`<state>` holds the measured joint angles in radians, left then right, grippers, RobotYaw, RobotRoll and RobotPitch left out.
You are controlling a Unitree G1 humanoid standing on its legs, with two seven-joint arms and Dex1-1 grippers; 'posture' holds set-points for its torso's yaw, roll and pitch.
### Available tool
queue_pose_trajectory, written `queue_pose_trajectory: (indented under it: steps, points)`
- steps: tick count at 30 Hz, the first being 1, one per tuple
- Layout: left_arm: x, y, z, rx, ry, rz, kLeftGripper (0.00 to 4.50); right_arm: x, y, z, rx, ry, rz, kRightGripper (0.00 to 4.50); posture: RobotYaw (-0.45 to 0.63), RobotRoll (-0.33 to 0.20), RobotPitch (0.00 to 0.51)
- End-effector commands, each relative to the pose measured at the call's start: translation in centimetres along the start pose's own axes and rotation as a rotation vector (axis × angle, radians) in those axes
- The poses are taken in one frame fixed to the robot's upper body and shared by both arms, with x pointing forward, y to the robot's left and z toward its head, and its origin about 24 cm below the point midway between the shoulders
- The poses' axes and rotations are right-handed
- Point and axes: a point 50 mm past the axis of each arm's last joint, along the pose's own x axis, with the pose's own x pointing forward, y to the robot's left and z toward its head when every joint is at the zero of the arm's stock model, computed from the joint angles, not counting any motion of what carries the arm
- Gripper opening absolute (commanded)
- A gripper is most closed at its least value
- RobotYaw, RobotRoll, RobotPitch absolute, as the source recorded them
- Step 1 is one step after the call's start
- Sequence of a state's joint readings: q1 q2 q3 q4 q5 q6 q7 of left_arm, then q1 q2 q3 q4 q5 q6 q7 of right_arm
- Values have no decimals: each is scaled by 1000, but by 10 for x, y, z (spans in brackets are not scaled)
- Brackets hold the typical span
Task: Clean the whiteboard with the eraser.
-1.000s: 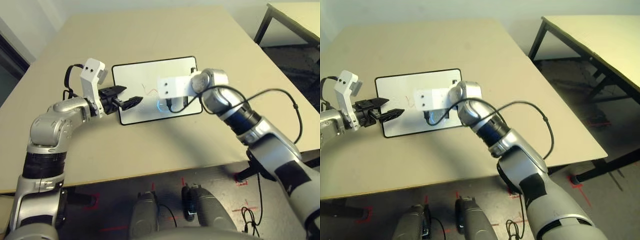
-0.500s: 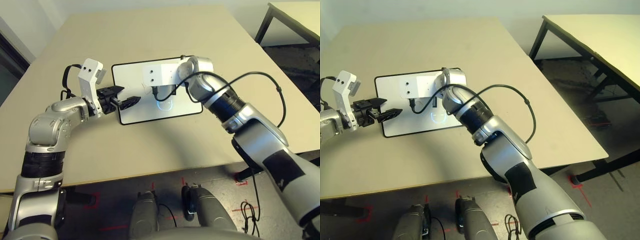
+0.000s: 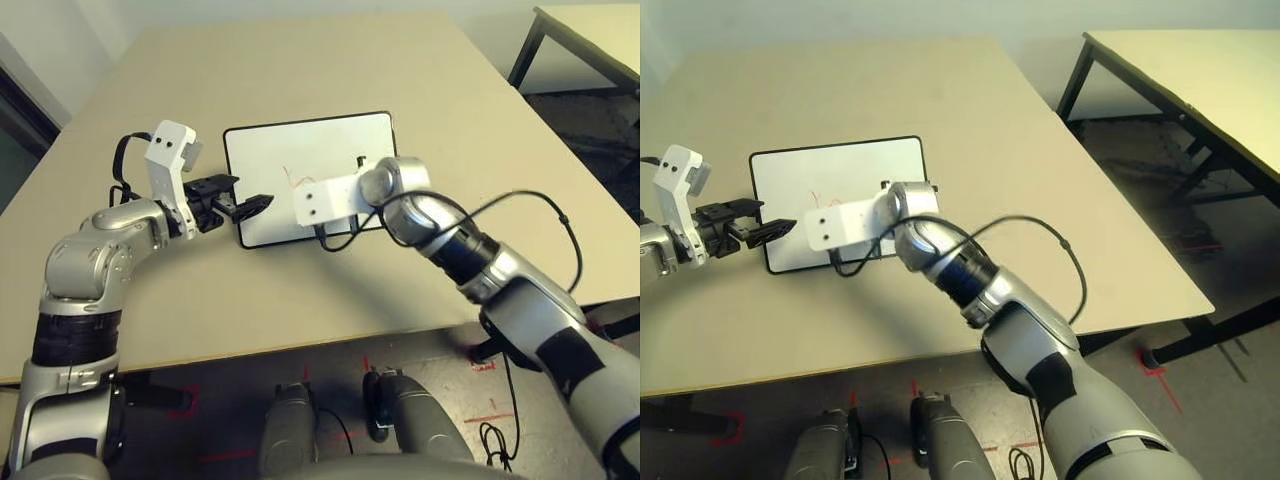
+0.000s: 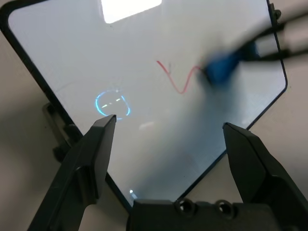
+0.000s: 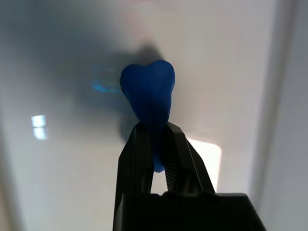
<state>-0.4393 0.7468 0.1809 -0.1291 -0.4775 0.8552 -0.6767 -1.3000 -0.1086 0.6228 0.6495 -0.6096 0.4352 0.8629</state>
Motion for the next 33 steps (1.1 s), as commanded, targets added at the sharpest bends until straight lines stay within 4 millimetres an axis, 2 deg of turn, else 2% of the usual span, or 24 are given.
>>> queue_pose_trajectory:
  steps: [1, 2, 8, 10, 13, 19, 22, 26, 31, 33]
  points:
    - [-1, -2, 0, -4, 5, -3, 4500, 5, -5, 3, 23, -20, -13, 281, 42, 0, 136]
    - [-1, -2, 0, -5, 5, -3, 4500, 6, -5, 3, 20, -21, -11, 281, 42, 0, 137]
    - [-4, -3, -1, -11, 9, 1, 4500, 6, 46, -1, -93, -33, 156, 281, 42, 0, 139]
    - [-4, -3, -1, -12, 9, 1, 4500, 4, 52, -3, -109, -29, 167, 281, 40, 0, 139]
    - [-3, -4, -1, -13, 8, -2, 4500, 4, 48, -4, -118, -14, 151, 281, 39, 0, 139]
    - [-1, -6, -2, -16, 5, -9, 4500, 7, 12, 6, -81, -16, 39, 280, 42, 0, 135]
    - [0, -7, -2, -17, 2, -10, 4500, 9, 4, 13, -69, -31, 19, 279, 44, 0, 135]
    - [-1, -6, -2, -18, 2, -4, 4500, 12, 20, 19, -77, -66, 72, 279, 50, 0, 137]
    - [-5, -3, -3, -17, 4, 13, 4500, 9, 54, 13, -101, -75, 175, 279, 51, 0, 140]
    - [-5, -3, -3, -15, 5, 14, 4500, 9, 58, 10, -100, -68, 186, 278, 50, 0, 142]
